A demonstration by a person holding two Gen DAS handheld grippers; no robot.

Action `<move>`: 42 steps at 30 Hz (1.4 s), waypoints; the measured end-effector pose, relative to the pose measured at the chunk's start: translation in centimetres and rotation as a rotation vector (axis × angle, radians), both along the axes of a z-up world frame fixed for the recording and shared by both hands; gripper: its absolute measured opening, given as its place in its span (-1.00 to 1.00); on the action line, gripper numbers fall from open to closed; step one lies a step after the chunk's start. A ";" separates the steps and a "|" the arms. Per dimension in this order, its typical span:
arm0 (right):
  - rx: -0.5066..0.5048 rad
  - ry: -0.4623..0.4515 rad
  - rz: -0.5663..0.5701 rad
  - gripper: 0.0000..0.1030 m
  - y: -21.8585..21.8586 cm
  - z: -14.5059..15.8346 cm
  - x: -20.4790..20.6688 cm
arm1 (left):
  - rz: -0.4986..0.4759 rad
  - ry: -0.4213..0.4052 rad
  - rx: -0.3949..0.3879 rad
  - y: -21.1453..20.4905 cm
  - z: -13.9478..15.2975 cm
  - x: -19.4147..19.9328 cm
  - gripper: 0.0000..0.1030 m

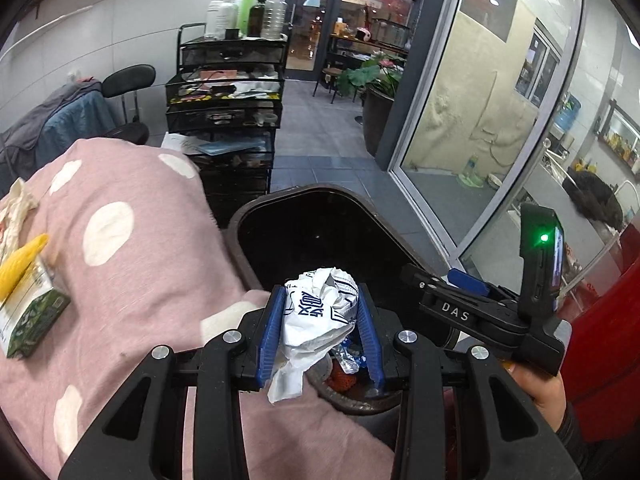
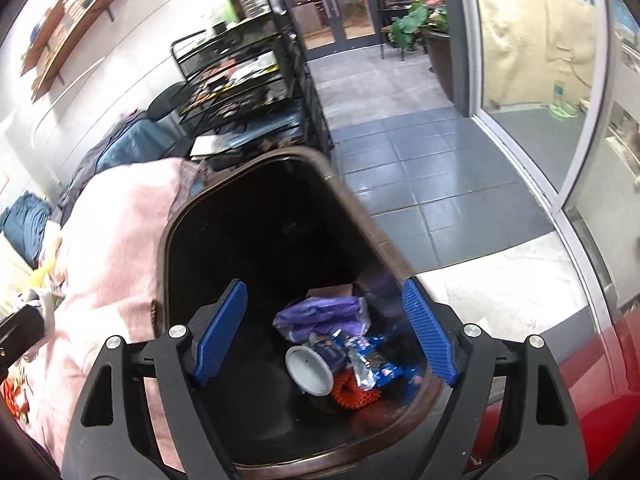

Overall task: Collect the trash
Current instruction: 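Carry both items over the black bin and open both tools to drop them, then move both tools back over the bedspread toward the orange peel and yellow mesh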

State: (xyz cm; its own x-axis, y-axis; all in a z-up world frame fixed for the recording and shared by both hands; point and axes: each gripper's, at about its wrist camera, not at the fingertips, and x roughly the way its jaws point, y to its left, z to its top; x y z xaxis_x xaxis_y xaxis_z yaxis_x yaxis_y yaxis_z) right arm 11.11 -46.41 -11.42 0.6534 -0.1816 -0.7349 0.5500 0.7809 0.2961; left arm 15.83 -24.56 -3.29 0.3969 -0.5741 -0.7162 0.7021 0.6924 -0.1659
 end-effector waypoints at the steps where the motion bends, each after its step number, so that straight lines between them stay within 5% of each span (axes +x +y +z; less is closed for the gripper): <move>1: -0.002 0.000 -0.008 0.55 -0.3 0.1 -0.1 | -0.007 0.002 0.006 -0.5 -0.1 0.1 -0.30; 13: 0.004 0.009 -0.075 0.55 -3.2 -0.2 -1.3 | -0.054 0.038 0.084 -5.3 -2.1 1.1 -0.28; 16: 0.007 0.012 -0.076 0.55 -3.3 -0.3 -1.3 | -0.057 0.053 0.085 -5.7 -2.5 1.4 -0.03; 18: 0.007 0.015 -0.076 0.55 -3.3 -0.4 -1.3 | -0.059 0.058 0.084 -5.8 -2.6 1.4 0.46; 24: 0.008 0.004 -0.089 0.66 -3.4 -0.3 -1.5 | -0.066 0.058 0.085 -5.3 -2.6 1.0 0.76; 28: 0.012 -0.012 -0.084 0.71 -3.2 -0.3 -1.5 | -0.074 -0.005 0.079 -4.7 -1.6 -0.3 0.89; 42: -0.006 -0.045 0.007 0.71 0.1 1.0 -0.1 | -0.007 -0.283 0.057 0.7 1.7 -4.8 0.90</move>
State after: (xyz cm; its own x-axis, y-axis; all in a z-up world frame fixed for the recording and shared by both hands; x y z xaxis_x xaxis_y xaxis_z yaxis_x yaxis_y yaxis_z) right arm 10.97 -46.29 -10.40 0.6871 -0.1816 -0.7034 0.5310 0.7864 0.3156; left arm 11.03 -23.84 -1.62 0.5814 -0.5398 -0.6087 0.7201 0.6897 0.0762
